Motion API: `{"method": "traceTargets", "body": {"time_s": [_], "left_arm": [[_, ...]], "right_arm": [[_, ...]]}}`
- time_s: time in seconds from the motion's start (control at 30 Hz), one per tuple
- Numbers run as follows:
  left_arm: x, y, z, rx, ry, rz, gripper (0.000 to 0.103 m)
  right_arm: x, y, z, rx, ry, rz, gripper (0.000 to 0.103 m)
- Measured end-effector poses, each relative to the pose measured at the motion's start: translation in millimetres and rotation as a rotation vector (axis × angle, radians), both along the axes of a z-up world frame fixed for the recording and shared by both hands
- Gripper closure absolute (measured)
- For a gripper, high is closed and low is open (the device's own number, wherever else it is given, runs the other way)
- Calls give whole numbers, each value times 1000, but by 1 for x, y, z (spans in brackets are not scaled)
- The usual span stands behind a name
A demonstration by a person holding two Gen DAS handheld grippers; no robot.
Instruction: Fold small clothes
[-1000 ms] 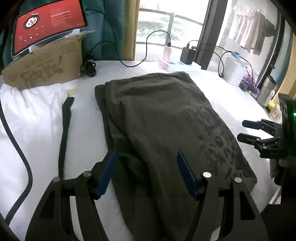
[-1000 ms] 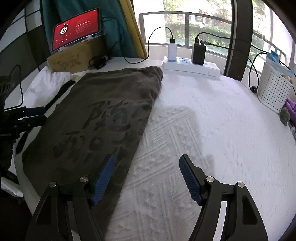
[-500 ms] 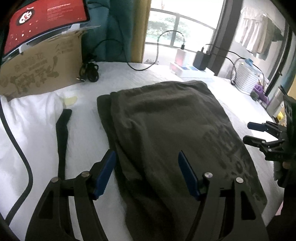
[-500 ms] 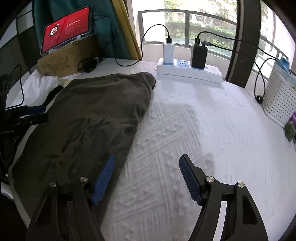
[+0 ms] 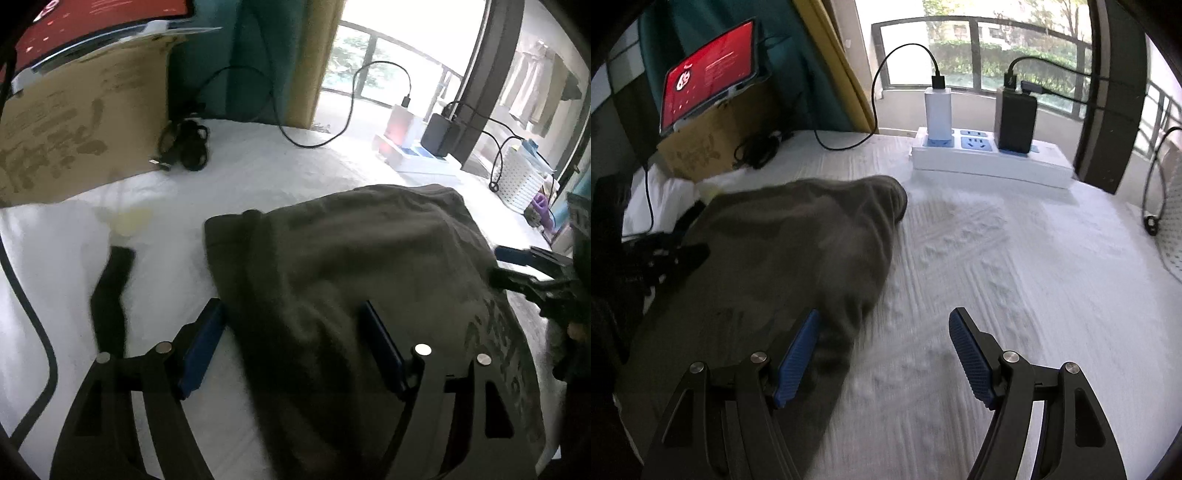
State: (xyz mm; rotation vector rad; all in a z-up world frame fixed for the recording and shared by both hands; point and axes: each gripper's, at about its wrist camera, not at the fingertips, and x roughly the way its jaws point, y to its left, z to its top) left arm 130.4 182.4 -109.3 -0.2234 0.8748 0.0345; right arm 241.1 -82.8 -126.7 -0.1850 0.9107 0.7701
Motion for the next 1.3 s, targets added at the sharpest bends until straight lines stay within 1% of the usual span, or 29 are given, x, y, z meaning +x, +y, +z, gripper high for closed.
{"method": "traceTargets", "body": {"time_s": [0.07, 0.17, 0.2, 0.27, 0.3, 0.33, 0.37, 0.4, 0.43, 0.47, 0.5, 0.53, 0.57, 0.63, 0.73, 0.97, 1.2, 1.3], "left_arm": [[4, -6, 0, -18, -7, -34, 28], [8, -20, 0, 16, -8, -80, 28], [10, -25, 0, 38, -6, -92, 28], [12, -29, -1, 50, -4, -110, 29], [13, -31, -1, 53, -5, -118, 38], [13, -32, 0, 56, -8, -125, 41], [13, -33, 0, 63, -12, -130, 49], [13, -35, 1, 70, -15, -139, 60], [13, -37, 1, 76, -17, -150, 65], [14, -39, 2, 81, -18, -161, 73], [15, -42, 2, 86, -18, -171, 77], [14, -46, 2, 97, -20, -181, 78], [14, -50, 3, 114, -25, -193, 79], [13, -55, 5, 129, -33, -207, 80], [9, -59, 14, 127, -55, -214, 81], [-13, -75, 48, 116, -151, -227, 81], [-36, -89, 75, 119, -216, -227, 81], [-46, -93, 87, 105, -240, -232, 81]], "right_arm": [[7, 7, -3, 23, 21, 8, 29], [14, 20, -5, 54, 27, 28, 29], [17, 24, -6, 67, 36, 41, 29], [21, 33, -6, 79, 39, 52, 29], [22, 38, -6, 86, 43, 66, 29], [23, 42, -7, 94, 48, 82, 29], [24, 47, -7, 98, 57, 99, 29], [24, 51, -7, 94, 52, 107, 29], [23, 57, -8, 87, 46, 124, 29], [22, 61, -8, 83, 45, 140, 29], [20, 66, -8, 74, 37, 153, 42], [17, 70, -8, 60, 24, 162, 61], [15, 71, -8, 57, 20, 170, 67], [10, 71, -6, 48, -2, 177, 75], [2, 67, 2, 51, -20, 177, 81], [-26, 44, 34, 93, -95, 146, 84], [-59, 9, 67, 162, -156, 105, 85], [-74, -3, 80, 177, -184, 100, 86]]}}
